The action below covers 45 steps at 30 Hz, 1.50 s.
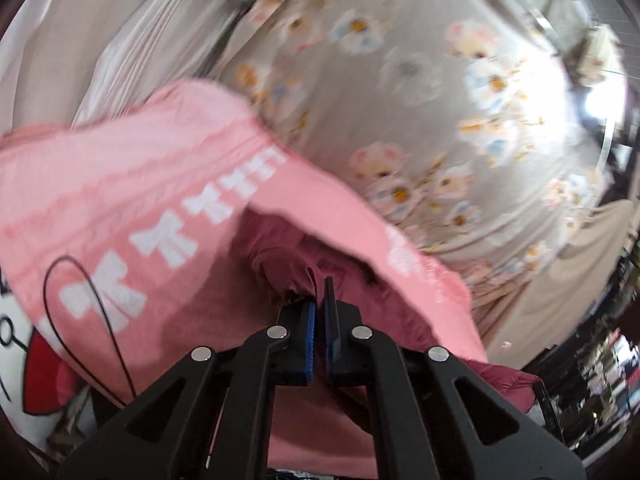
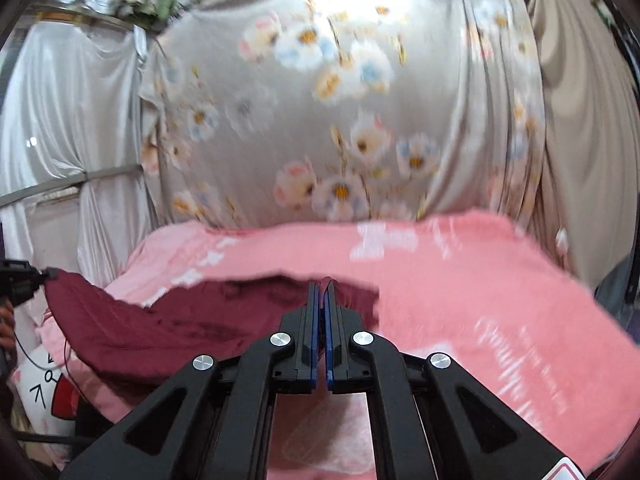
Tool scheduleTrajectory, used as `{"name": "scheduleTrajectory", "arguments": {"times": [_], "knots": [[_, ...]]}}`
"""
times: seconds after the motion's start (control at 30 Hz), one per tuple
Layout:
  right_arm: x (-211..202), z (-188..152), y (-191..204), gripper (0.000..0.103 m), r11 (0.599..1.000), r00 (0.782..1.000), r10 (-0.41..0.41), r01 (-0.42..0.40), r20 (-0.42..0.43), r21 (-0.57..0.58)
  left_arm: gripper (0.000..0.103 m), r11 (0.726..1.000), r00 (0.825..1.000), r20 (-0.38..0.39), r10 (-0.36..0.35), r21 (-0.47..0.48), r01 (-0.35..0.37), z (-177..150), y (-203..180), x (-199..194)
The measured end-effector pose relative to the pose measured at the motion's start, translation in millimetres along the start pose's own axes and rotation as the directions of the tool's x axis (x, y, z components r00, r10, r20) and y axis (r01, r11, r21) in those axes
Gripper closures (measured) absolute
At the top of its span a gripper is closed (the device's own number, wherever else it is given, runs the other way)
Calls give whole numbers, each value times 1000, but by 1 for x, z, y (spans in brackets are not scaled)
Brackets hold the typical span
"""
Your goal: Fold large clothes
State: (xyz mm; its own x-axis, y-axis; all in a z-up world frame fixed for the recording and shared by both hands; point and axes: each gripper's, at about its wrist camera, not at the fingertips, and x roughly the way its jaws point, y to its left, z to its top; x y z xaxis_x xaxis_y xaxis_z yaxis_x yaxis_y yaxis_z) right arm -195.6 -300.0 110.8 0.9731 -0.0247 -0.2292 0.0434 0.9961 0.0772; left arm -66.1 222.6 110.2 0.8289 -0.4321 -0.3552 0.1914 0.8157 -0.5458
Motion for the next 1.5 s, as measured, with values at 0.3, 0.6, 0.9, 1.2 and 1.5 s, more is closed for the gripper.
{"name": "scheduleTrajectory", "arguments": {"times": [0.3,0.6,0.9,1.2,1.5], "knots": [[57,25,-28,101,993,996,-77,81,-41,90,100,989,999,8,46,137,-47,30,-41,43],[216,-3,-30,101,977,962,-144,175,-232,122,100,929,930,-87,357,139,-344,38,13,205],[306,-43,-33,101,959,908,-201,259,-368,114,100,874,857,-184,481,172,-454,21,46,306],[341,-83,-46,101,947,858,-202,294,-472,129,96,848,808,-260,529,190,-495,-5,71,346],[360,-101,-46,100,947,824,-200,302,-530,112,92,826,788,-251,562,216,-520,-20,79,363]]}}
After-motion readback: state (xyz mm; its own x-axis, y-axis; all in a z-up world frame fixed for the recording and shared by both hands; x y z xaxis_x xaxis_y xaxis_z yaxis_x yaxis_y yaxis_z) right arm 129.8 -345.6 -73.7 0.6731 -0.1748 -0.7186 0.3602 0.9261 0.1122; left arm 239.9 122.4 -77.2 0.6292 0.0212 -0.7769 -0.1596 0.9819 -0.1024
